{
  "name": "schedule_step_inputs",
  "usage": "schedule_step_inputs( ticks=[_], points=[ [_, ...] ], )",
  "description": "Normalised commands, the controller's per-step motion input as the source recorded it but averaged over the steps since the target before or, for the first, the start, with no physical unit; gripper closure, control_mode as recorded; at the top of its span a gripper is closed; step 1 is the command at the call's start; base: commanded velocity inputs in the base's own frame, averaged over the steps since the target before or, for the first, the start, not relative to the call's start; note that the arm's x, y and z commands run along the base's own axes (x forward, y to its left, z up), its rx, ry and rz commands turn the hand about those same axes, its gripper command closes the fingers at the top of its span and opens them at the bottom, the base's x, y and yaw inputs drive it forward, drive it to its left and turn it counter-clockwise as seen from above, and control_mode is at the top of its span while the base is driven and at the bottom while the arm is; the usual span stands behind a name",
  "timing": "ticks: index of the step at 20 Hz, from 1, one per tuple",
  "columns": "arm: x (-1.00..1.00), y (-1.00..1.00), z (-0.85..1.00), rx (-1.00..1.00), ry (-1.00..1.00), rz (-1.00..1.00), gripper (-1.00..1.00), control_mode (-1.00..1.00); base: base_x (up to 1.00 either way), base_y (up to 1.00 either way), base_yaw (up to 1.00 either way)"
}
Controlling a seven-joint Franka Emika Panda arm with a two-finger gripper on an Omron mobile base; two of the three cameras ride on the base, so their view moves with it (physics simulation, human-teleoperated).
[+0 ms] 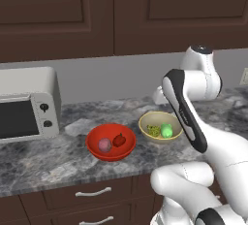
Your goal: Place the bowl containing the bell pepper and onion in the microwave. Close the microwave door and press the start button to microwave the meal.
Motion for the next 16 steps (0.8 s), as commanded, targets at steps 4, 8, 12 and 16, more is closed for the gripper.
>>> schedule_step_inputs(
  ticks=[4,8,12,16],
  points=[
    [-0.10,0.00,0.00,0.05,-0.01,-0.10,-1.00,-1.00,0.00,0.00,0.00],
    [-0.02,0.00,0.00,0.03,0.00,-0.06,-1.00,-1.00,0.00,0.00,0.00],
    [0.00,0.00,-0.05,0.03,0.01,0.00,-1.00,-1.00,0.00,0.00,0.00],
    [0.00,0.11,-0.27,0.05,0.03,0.00,-1.00,-1.00,0.00,0.00,0.00]
  ],
)
